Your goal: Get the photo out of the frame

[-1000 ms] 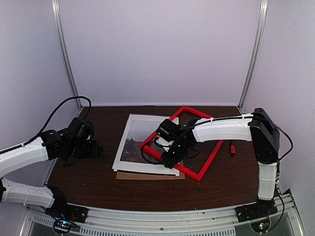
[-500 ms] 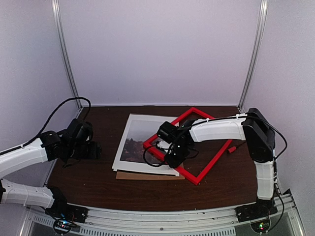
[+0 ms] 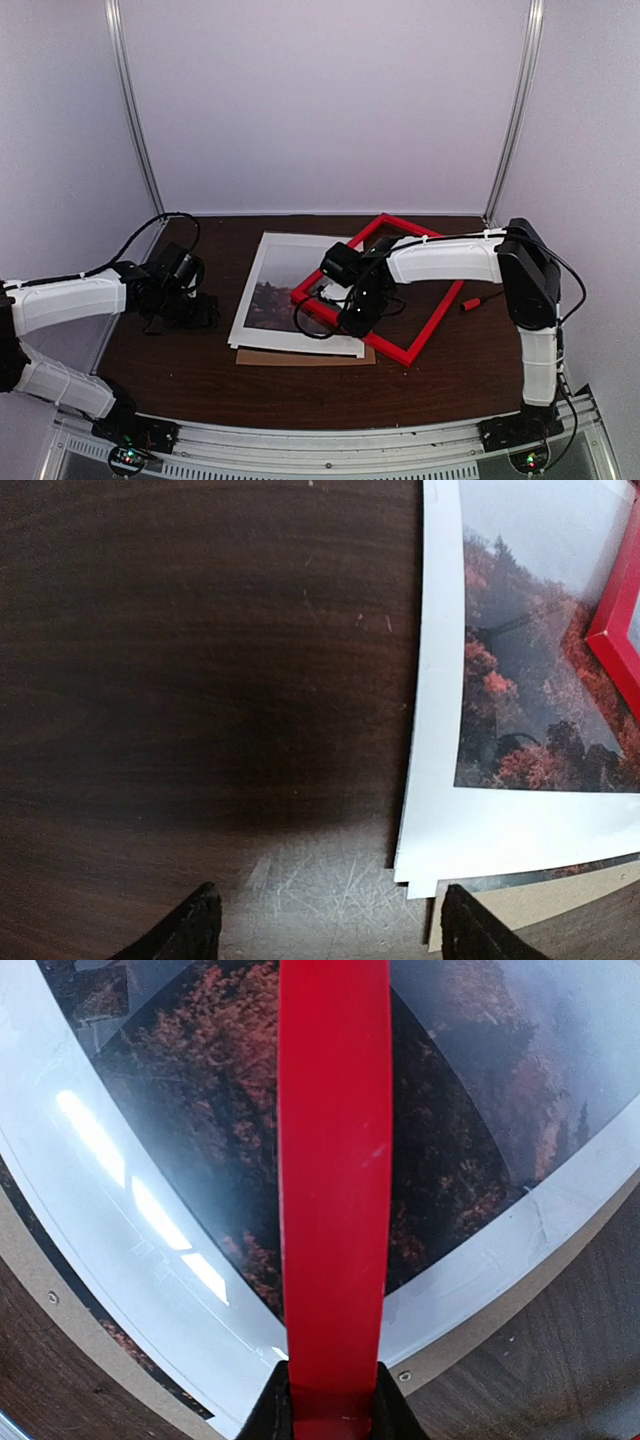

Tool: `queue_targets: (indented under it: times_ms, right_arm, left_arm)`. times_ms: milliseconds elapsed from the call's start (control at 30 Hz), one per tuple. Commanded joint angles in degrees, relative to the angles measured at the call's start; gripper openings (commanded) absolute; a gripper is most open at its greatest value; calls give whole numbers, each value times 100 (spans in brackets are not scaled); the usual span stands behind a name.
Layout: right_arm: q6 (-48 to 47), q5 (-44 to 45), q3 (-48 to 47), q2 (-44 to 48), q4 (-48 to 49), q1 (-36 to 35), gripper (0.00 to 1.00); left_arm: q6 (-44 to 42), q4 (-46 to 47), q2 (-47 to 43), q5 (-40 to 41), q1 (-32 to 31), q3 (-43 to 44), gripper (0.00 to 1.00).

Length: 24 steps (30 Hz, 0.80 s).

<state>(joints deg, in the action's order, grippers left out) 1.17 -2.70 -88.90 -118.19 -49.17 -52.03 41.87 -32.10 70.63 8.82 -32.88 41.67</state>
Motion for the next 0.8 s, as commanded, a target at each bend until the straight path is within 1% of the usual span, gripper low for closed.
queue_targets:
  times_ms: [0, 167, 300, 500, 767]
  right_arm:
    - [-117, 797, -102, 336, -115, 202, 0]
    - [-117, 815, 38, 453, -63, 442, 0]
    - [-117, 557, 151, 528, 78, 603, 0]
    - [-301, -212, 313, 540, 392, 693, 0]
    - [-303, -327, 248, 209, 430, 781, 0]
  left_arm:
    - [-79, 441, 488, -1048, 281, 77, 74]
    - [-122, 401, 1084, -1412, 335, 379, 70]
    - [-119, 373, 1518, -1602, 365, 578, 66]
    - [-129, 364, 1881, -1933, 438, 773, 60]
    - [-161, 383, 2182, -2275, 550, 863, 56]
